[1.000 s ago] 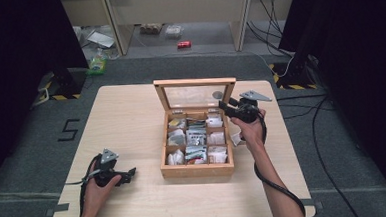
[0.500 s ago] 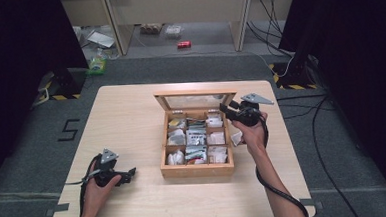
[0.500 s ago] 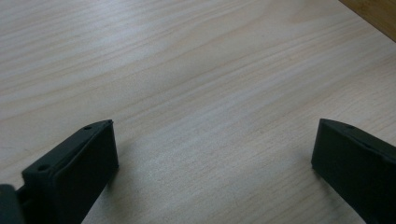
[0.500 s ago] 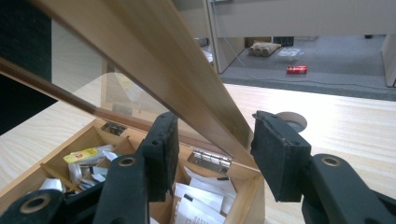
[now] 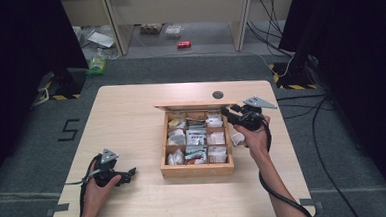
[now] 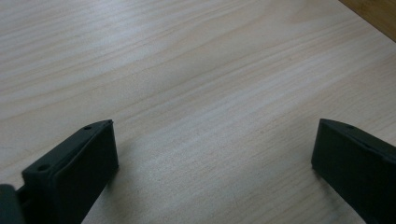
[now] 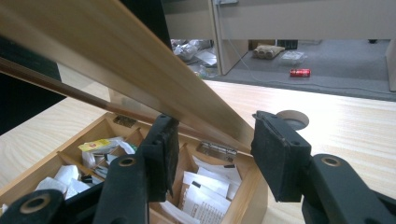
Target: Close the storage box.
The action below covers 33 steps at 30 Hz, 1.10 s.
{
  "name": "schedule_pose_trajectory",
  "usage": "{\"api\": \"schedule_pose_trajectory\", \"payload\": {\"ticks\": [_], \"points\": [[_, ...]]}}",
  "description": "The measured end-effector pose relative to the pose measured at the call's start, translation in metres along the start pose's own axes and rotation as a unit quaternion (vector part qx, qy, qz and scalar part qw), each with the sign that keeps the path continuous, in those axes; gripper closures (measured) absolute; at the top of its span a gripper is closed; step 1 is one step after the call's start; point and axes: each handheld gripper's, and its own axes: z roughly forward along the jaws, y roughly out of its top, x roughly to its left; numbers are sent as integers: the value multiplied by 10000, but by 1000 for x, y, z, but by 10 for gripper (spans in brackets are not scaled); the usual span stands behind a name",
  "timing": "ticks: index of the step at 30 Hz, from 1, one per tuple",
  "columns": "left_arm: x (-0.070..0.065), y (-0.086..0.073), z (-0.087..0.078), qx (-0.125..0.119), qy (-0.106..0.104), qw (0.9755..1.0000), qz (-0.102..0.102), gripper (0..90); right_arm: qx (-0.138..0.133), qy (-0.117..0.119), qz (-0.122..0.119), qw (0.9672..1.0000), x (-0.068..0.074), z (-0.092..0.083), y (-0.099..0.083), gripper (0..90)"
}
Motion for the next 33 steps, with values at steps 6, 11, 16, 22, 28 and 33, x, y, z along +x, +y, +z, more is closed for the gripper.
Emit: {"api": "schedule_pose_trajectory", "payload": {"ticks": [6, 11, 16, 22, 28, 33], "points": [[0, 0, 0, 0, 0, 10000, 0, 0, 35, 42, -139, 9999, 2, -5, 1, 509], [0, 0, 0, -1, -1, 10000, -2, 0, 50, 79, -221, 9997, 5, -10, 2, 506], [0, 0, 0, -2, 0, 10000, -2, 0, 127, 117, -299, 9994, 9, -16, 3, 496], [0, 0, 0, -1, -1, 10000, -1, 0, 230, 119, -400, 9989, 11, -19, 0, 492], [0, 0, 0, -5, 0, 10000, -5, 0, 282, 159, -379, 9988, 11, -23, -6, 490], [0, 0, 0, -5, 0, 10000, -8, 0, 308, 195, -361, 9987, 11, -27, -9, 489]]}}
